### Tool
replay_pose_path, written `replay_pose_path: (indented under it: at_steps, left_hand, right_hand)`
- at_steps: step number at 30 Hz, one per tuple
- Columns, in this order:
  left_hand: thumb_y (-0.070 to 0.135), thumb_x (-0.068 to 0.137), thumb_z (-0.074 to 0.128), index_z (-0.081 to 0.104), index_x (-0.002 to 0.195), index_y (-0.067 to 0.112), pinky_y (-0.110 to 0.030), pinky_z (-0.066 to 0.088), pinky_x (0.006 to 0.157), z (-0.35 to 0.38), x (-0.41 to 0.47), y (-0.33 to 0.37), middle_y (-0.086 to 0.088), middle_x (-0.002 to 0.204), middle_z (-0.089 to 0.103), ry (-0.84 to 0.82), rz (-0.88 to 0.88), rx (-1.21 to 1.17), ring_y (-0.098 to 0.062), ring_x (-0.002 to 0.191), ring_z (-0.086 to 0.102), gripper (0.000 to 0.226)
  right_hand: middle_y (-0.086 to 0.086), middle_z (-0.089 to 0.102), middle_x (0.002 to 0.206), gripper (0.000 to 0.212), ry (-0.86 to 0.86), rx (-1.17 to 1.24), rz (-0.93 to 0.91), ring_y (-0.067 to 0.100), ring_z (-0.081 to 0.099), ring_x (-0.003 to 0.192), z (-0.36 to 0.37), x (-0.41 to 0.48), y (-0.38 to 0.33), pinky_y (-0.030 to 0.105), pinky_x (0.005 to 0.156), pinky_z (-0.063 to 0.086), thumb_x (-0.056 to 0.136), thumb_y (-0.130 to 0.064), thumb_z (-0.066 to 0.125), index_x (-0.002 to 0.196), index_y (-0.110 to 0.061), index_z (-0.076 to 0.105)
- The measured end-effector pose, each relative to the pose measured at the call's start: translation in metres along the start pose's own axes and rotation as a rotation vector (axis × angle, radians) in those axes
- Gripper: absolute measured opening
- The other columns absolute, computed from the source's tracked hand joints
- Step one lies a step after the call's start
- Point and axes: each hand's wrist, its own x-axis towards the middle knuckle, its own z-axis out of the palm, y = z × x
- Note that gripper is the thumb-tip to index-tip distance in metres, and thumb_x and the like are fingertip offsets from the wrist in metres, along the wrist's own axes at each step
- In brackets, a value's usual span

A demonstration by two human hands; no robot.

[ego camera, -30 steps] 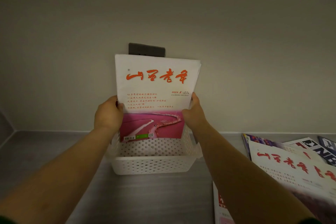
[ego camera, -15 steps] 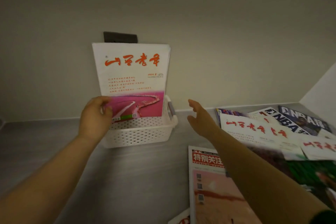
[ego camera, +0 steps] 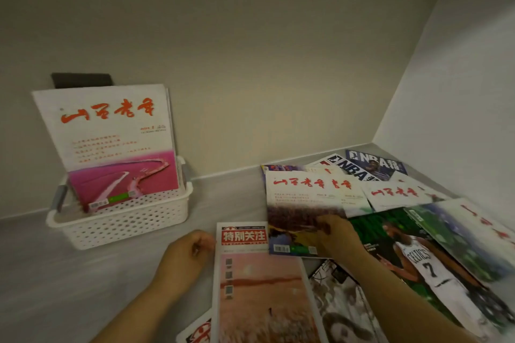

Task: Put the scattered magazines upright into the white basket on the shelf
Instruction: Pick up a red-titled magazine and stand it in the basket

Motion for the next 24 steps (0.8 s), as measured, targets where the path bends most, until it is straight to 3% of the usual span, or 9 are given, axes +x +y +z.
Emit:
replay_pose_path:
  at_steps: [4, 6, 9, 12, 15, 20, 22, 24]
  left_hand:
    - [0.002, 0.084, 0.051, 0.060, 0.073, 0.025, -0.022, 0.040, 0.077, 0.050, 0.000, 0.015, 0.000, 0.092, 0.064, -0.093, -0.089, 0.010, -0.021, 0.093, 0.059, 0.026]
    - [0.001, 0.084, 0.049, 0.062, 0.095, 0.016, -0.023, 0.038, 0.085, 0.073, 0.002, 0.022, -0.008, 0.111, 0.061, -0.109, -0.101, 0.079, -0.024, 0.103, 0.055, 0.022]
    - [0.003, 0.085, 0.047, 0.050, 0.117, 0.014, -0.024, 0.035, 0.095, 0.103, 0.008, 0.031, -0.010, 0.131, 0.049, -0.164, -0.088, 0.193, -0.024, 0.115, 0.048, 0.034]
    - [0.011, 0.086, 0.049, 0.045, 0.121, 0.017, -0.035, 0.037, 0.101, 0.127, 0.018, 0.039, -0.010, 0.131, 0.048, -0.139, -0.085, 0.196, -0.025, 0.115, 0.048, 0.036]
    - [0.019, 0.088, 0.049, 0.041, 0.125, 0.014, -0.039, 0.035, 0.103, 0.146, 0.036, 0.041, -0.014, 0.132, 0.047, -0.076, -0.134, 0.277, -0.029, 0.119, 0.046, 0.038]
    - [0.024, 0.091, 0.040, 0.020, 0.138, 0.014, -0.038, 0.019, 0.114, 0.173, 0.059, 0.036, -0.011, 0.148, 0.027, -0.142, -0.186, 0.560, -0.028, 0.136, 0.023, 0.052]
    - [0.023, 0.091, 0.042, 0.027, 0.136, 0.012, -0.039, 0.024, 0.111, 0.181, 0.064, 0.038, -0.013, 0.145, 0.033, -0.108, -0.185, 0.511, -0.030, 0.133, 0.029, 0.048]
    - [0.018, 0.090, 0.045, 0.044, 0.124, 0.007, -0.041, 0.038, 0.099, 0.183, 0.070, 0.042, -0.019, 0.131, 0.050, -0.009, -0.189, 0.359, -0.034, 0.118, 0.045, 0.036]
  right_hand:
    - [0.012, 0.048, 0.135, 0.041, -0.004, -0.045, 0.147, 0.030, 0.043, 0.123, 0.001, 0.001, 0.073, 0.038, 0.102, 0.037, 0.088, -0.022, 0.050, 0.128, -0.011, 0.046]
    - [0.011, 0.041, 0.140, 0.049, -0.014, -0.064, 0.156, 0.030, 0.037, 0.128, 0.003, 0.008, 0.098, 0.039, 0.106, 0.033, 0.089, -0.030, 0.050, 0.133, -0.012, 0.038]
    - [0.010, 0.039, 0.142, 0.056, -0.023, -0.010, 0.138, 0.030, 0.034, 0.130, 0.005, 0.026, 0.110, 0.040, 0.107, 0.031, 0.090, -0.038, 0.046, 0.137, -0.012, 0.032]
    - [0.010, 0.033, 0.147, 0.060, -0.044, 0.009, 0.070, 0.027, 0.028, 0.135, 0.010, 0.048, 0.109, 0.042, 0.112, 0.026, 0.090, -0.043, 0.041, 0.141, -0.015, 0.024]
    - [0.008, 0.007, 0.155, 0.065, -0.064, -0.162, -0.025, 0.024, 0.002, 0.143, 0.029, 0.053, 0.115, 0.041, 0.117, 0.001, 0.091, -0.050, 0.032, 0.144, -0.019, 0.010]
    - [0.011, -0.003, 0.156, 0.066, 0.042, -0.241, -0.100, 0.025, -0.009, 0.143, 0.050, 0.047, 0.127, 0.041, 0.116, -0.010, 0.090, -0.053, 0.021, 0.144, -0.021, 0.003]
    - [0.011, -0.004, 0.156, 0.065, 0.037, -0.247, -0.108, 0.026, -0.010, 0.143, 0.051, 0.049, 0.127, 0.042, 0.115, -0.011, 0.090, -0.053, 0.021, 0.144, -0.021, 0.002]
    - [0.012, -0.005, 0.155, 0.066, 0.027, -0.253, -0.113, 0.026, -0.011, 0.143, 0.050, 0.050, 0.127, 0.042, 0.115, -0.011, 0.091, -0.053, 0.020, 0.144, -0.021, 0.001]
